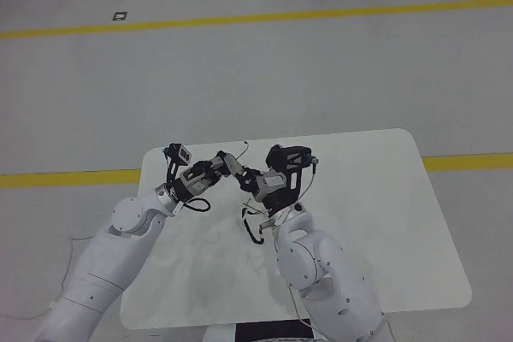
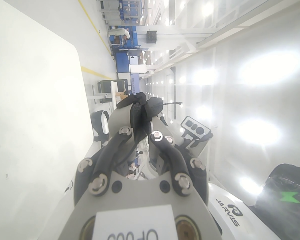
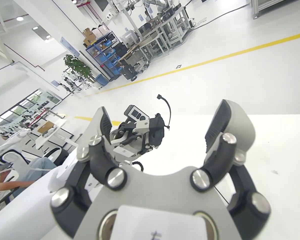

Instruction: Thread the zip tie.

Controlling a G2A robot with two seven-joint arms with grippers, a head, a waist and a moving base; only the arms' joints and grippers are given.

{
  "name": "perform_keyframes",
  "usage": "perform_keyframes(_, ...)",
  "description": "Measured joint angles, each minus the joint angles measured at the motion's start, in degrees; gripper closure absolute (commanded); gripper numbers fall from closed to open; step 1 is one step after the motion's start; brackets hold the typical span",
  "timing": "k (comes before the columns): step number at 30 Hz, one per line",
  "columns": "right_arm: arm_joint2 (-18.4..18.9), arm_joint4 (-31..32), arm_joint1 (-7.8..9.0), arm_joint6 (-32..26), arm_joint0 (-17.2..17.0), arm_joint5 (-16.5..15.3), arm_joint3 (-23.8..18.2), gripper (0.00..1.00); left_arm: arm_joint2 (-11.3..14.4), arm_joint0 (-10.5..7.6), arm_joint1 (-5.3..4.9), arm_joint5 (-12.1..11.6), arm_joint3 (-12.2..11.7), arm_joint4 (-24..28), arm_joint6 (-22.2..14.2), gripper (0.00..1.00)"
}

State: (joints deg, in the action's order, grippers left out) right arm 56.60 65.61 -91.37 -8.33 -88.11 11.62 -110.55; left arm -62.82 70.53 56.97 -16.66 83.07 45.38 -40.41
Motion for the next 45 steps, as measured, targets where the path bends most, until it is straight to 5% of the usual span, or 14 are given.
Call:
perform_keyframes(5,2.16,-4.48,0.13,1.88,-0.82,-0.2,0.2,0.0,-2.74,-0.07,0.02,3.92,-1.66,7.39,-0.14,1.0)
perform_keyframes(14,1.33,3.67,0.77,6.2,0.39,-3.31,4.21,0.0,-6.26,-0.86,-0.26,18.17,-4.11,18.43,-4.78,1.0)
perform_keyframes(24,0.94,5.69,0.86,7.28,0.82,-3.72,5.36,0.0,-6.08,-1.23,-0.06,19.18,-3.61,18.28,-3.74,1.0)
perform_keyframes(30,-0.1,21.54,1.88,11.54,2.46,-6.65,7.88,0.0,-6.07,-2.48,0.43,28.96,-3.54,25.72,0.36,1.0)
perform_keyframes(35,-0.53,24.45,2.54,13.63,4.14,-6.84,10.08,0.0,-6.18,-3.71,0.58,35.63,-3.82,29.07,1.1,1.0)
perform_keyframes(45,-5.95,24.35,6.89,17.78,10.3,-1.79,14.95,0.0,-2.34,-5.61,0.0,36.14,-5.31,35.9,2.7,1.0)
